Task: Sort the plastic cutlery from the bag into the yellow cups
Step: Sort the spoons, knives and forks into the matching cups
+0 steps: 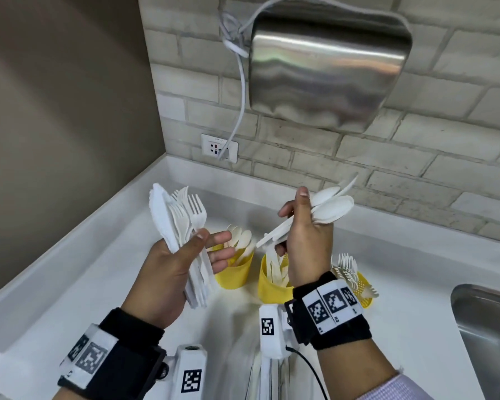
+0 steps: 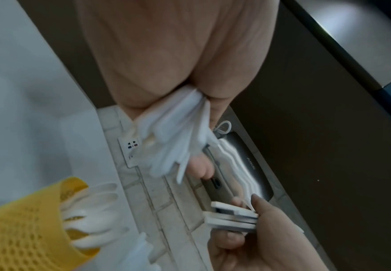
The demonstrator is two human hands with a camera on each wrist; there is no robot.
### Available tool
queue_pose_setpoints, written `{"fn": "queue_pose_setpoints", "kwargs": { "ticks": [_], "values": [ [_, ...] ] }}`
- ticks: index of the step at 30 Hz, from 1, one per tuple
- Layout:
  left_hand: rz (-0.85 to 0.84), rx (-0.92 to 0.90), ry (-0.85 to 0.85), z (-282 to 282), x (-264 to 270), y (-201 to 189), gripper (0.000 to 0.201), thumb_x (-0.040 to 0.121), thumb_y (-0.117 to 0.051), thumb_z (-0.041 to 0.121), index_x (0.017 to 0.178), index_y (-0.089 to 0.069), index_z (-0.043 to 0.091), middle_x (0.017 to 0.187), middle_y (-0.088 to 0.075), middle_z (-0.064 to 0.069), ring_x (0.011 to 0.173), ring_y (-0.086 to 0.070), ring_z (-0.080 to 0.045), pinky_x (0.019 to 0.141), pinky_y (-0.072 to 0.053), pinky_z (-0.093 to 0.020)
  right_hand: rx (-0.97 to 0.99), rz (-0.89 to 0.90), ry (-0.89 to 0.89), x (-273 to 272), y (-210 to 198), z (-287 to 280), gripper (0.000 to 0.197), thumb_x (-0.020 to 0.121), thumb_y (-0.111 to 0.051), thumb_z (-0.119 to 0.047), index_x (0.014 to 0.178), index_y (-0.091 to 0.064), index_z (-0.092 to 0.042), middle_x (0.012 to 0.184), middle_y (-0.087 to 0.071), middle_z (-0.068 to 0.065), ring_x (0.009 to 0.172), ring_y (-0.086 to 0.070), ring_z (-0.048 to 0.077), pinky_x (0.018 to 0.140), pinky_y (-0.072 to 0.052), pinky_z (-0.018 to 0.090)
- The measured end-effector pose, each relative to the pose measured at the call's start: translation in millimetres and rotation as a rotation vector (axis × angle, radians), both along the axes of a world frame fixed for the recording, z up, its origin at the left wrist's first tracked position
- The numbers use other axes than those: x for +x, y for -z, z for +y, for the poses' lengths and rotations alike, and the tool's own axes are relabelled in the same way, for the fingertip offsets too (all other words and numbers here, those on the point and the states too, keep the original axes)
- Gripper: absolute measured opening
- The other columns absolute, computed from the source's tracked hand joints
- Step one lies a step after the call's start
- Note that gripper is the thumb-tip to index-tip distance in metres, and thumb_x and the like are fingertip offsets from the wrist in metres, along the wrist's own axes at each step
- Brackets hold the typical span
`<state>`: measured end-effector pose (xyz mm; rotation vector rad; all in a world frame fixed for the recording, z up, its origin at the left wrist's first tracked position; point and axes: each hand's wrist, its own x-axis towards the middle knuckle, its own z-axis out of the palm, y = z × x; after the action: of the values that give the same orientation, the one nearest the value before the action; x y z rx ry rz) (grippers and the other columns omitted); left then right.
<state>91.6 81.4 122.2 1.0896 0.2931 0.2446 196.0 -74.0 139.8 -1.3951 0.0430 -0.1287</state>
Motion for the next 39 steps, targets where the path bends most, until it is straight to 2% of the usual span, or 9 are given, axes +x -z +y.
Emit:
{"fn": "queue_pose_setpoints", "kwargs": {
  "ticks": [3, 8, 13, 18, 21, 26, 31, 35, 39],
  "values": [
    [0.032, 0.075, -0.089, 5, 0, 3, 0.016, 0.103, -0.054, 0.014, 0.102, -0.065, 0.003, 0.091, -0.076, -0.014, 0.074, -0.073, -0.027, 0.067, -0.062, -0.031, 0.003, 0.036, -0.022, 3, 6, 4, 0.047, 0.100, -0.061, -0.045, 0.070, -0.061, -0.008, 0.051, -0.056, -0.002, 0.041, -0.058, 0.022, 0.040, -0.050, 0.031],
    [0.018, 0.092, -0.091, 6, 1, 6, 0.015, 0.103, -0.055, 0.013, 0.095, -0.064, 0.004, 0.079, -0.068, -0.010, 0.069, -0.066, -0.025, 0.064, -0.059, -0.029, -0.103, 0.069, -0.130, 9, 28, 23, 0.029, 0.092, -0.076, -0.034, 0.074, -0.069, -0.013, 0.060, -0.068, -0.002, 0.054, -0.070, 0.022, 0.059, -0.063, 0.052],
    [0.006, 0.173, -0.090, 5, 2, 10, 0.020, 0.103, -0.055, 0.014, 0.091, -0.066, 0.003, 0.079, -0.069, -0.012, 0.069, -0.067, -0.025, 0.066, -0.059, -0.031, -0.492, -0.119, -0.117, 12, 47, 44, 0.045, 0.084, -0.077, -0.051, 0.065, -0.062, -0.012, 0.057, -0.065, 0.002, 0.056, -0.066, 0.018, 0.059, -0.057, 0.036],
    [-0.003, 0.202, -0.063, 1, 2, 12, 0.019, 0.103, -0.056, 0.015, 0.096, -0.065, 0.001, 0.079, -0.069, -0.013, 0.069, -0.067, -0.025, 0.066, -0.058, -0.031, -0.777, -0.094, -0.178, 18, 61, 66, 0.054, 0.084, -0.064, -0.066, 0.068, -0.060, -0.014, 0.065, -0.066, 0.003, 0.065, -0.066, 0.027, 0.063, -0.055, 0.037],
    [-0.008, 0.214, -0.068, 1, 3, 14, 0.020, 0.103, -0.056, 0.015, 0.095, -0.068, 0.002, 0.079, -0.068, -0.014, 0.068, -0.067, -0.024, 0.065, -0.058, -0.030, -0.835, -0.060, -0.215, 19, 65, 71, 0.046, 0.089, -0.069, -0.058, 0.083, -0.066, -0.012, 0.087, -0.071, 0.010, 0.083, -0.068, 0.031, 0.073, -0.054, 0.036],
    [-0.004, 0.235, -0.066, 1, 5, 17, 0.022, 0.099, -0.059, 0.022, 0.096, -0.071, 0.004, 0.079, -0.069, -0.015, 0.069, -0.068, -0.026, 0.066, -0.058, -0.031, -0.921, -0.015, -0.298, 15, 69, 71, 0.047, 0.092, -0.065, -0.053, 0.064, -0.045, -0.022, 0.094, -0.069, 0.011, 0.087, -0.067, 0.033, 0.077, -0.054, 0.035],
    [-0.005, 0.255, -0.043, -2, 7, 19, 0.024, 0.099, -0.060, 0.022, 0.091, -0.071, 0.003, 0.079, -0.070, -0.015, 0.069, -0.068, -0.026, 0.067, -0.058, -0.033, -0.966, -0.028, -0.366, 17, 74, 73, 0.032, 0.087, -0.061, -0.046, 0.081, -0.067, -0.015, 0.084, -0.069, 0.007, 0.079, -0.067, 0.029, 0.074, -0.058, 0.038],
    [-0.012, 0.261, -0.026, -3, 8, 17, 0.022, 0.101, -0.058, 0.020, 0.095, -0.071, 0.003, 0.080, -0.071, -0.015, 0.069, -0.068, -0.027, 0.066, -0.058, -0.032, -1.050, -0.095, -0.375, 20, 67, 67, 0.028, 0.094, -0.060, -0.037, 0.101, -0.062, -0.010, 0.102, -0.063, 0.010, 0.091, -0.061, 0.031, 0.074, -0.043, 0.031],
    [-0.035, 0.294, 0.012, -5, 9, 16, 0.025, 0.097, -0.059, 0.024, 0.103, -0.072, 0.003, 0.086, -0.074, -0.018, 0.073, -0.070, -0.028, 0.068, -0.058, -0.031, -1.011, -0.096, -0.428, 14, 56, 65, 0.029, 0.093, -0.048, -0.033, 0.111, -0.051, -0.011, 0.115, -0.051, 0.011, 0.098, -0.060, 0.036, 0.084, -0.053, 0.043]
  ]
}}
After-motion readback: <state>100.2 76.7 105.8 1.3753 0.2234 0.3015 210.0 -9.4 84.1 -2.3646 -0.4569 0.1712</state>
